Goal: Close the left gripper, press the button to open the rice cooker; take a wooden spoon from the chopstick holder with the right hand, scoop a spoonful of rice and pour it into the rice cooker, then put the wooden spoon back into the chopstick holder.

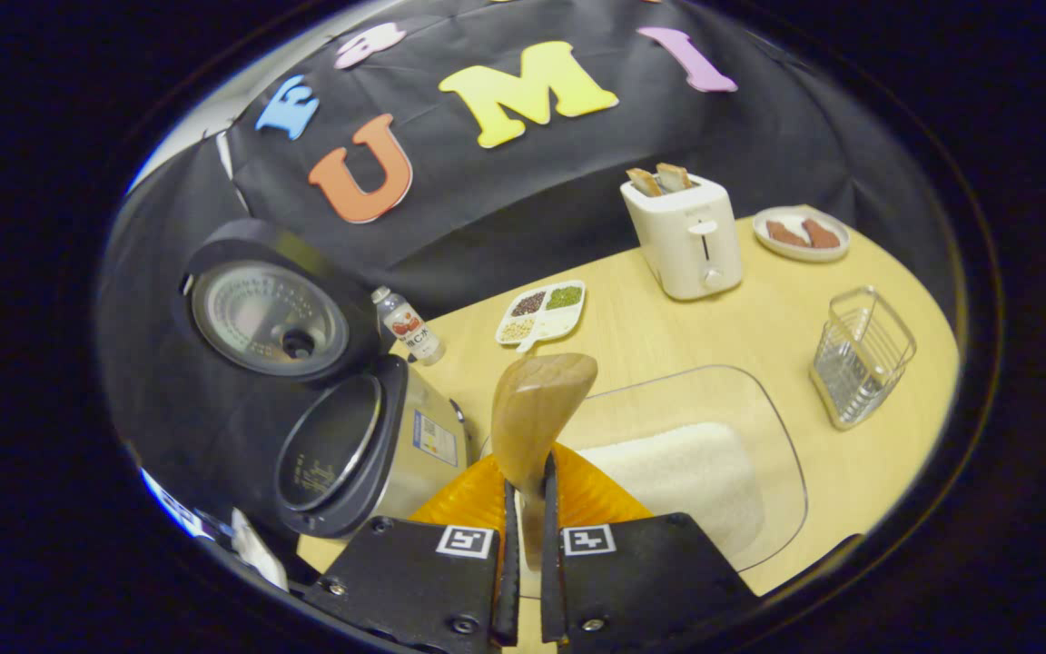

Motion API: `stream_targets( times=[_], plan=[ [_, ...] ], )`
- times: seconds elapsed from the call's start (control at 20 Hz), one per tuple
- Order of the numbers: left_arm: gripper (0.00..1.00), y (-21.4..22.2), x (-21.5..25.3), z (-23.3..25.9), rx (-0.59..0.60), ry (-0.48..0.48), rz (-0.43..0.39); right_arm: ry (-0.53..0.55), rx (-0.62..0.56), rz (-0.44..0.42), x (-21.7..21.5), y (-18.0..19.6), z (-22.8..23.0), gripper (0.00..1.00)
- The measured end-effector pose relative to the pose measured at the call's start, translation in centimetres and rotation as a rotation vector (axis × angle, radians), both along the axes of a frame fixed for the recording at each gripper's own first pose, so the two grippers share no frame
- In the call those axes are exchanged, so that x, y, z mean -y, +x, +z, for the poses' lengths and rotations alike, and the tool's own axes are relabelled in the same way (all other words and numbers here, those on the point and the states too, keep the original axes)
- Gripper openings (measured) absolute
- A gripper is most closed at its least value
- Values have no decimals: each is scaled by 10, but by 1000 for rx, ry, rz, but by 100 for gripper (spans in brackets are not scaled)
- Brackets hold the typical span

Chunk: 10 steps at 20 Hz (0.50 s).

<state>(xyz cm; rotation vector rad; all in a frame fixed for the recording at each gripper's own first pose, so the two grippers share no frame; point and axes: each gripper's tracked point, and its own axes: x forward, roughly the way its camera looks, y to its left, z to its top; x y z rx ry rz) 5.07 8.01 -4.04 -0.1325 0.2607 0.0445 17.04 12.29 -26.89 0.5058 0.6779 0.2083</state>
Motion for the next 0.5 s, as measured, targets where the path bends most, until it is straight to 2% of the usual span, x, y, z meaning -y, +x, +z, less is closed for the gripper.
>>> stream_targets(
  times=[0.3,0.5],
  plan=[
    [95,0,19,5,11,11,-13,332,-147,-191,49,5,-4,14],
    [95,1,35,7,16,10,-14,439,-140,-255,80,7,20,14]
  ],
)
